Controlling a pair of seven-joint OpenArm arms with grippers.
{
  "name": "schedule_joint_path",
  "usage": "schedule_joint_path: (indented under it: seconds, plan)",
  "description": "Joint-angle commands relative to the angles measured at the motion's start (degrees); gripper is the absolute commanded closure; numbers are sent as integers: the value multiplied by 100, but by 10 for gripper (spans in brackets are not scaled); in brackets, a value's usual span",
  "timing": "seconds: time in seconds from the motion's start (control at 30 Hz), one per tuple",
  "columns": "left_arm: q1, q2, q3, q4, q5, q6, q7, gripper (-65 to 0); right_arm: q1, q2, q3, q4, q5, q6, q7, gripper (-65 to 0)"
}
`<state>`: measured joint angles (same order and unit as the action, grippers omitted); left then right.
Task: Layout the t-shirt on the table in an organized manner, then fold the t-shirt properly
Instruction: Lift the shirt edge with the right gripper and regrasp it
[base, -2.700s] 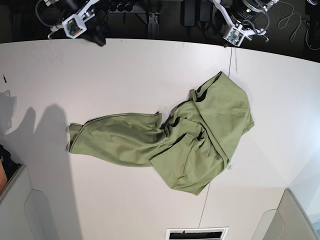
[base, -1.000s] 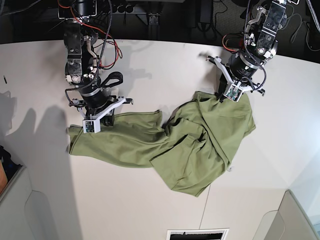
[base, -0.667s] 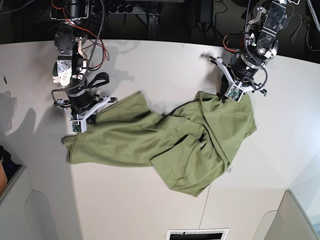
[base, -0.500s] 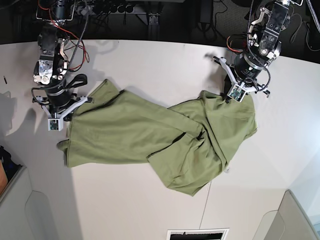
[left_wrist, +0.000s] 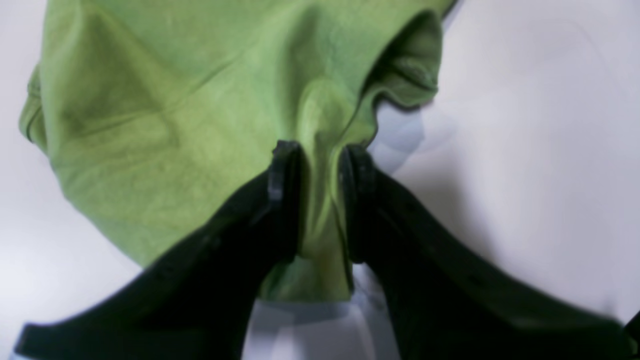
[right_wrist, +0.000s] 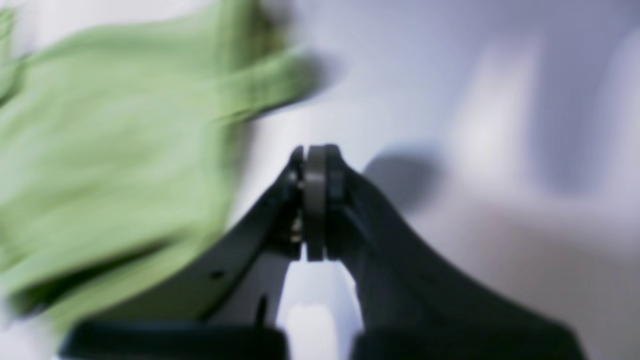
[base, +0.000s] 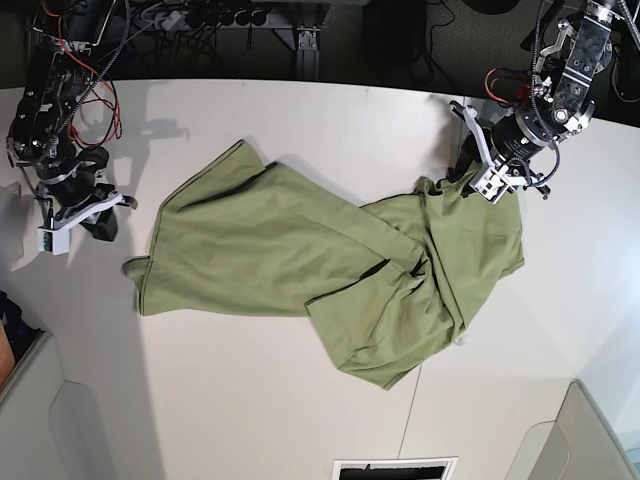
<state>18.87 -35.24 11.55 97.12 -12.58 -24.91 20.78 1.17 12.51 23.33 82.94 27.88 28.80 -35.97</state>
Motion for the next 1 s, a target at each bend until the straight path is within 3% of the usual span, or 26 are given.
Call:
schedule_joint_path:
  seconds: [0.0, 0.07, 0.13, 0.33, 0.43, 0.57, 0.67, 0.73, 0.87, 0.97]
  plan:
    - [17, -48, 0, 111, -57, -129, 4, -183, 85, 17, 15, 114, 590, 422, -219, -51]
    - [15, -48, 0, 118, -55, -129, 2, -183, 83, -131, -15, 208, 1410, 496, -1139, -120]
    - [17, -48, 0, 118, -52, -129, 4, -183, 4, -225, -101, 396, 1720, 562, -1720, -155]
    - [17, -48, 0, 118, -52, -127, 4, -183, -605, -221, -743, 1246, 1788, 575, -1786, -256]
    - [17, -48, 0, 118, -55, -129, 2, -183, -778, -223, -1279, 1314, 1082, 531, -1340, -311]
    - [15, -48, 0, 118, -52, -127, -26, -183, -844, -223, -2039, 1147, -157, 341, -302, -315]
    - [17, -48, 0, 118, -52, -127, -31, -183, -815, -223, -2535, 1047, -828, -52, 37, -314]
    - [17, -48, 0, 118, -52, -127, -31, -183, -817, -223, -2782, 1038, -1204, -372, 37, -276]
    - [17, -48, 0, 118, -48, -17, -151, -168, -817, -223, -3032, 1038, -1558, -573, 262, 0]
    - [17, -52, 0, 118, -22, 278, -146, -37, -730, -219, -2983, 1051, -1775, -564, 614, 0]
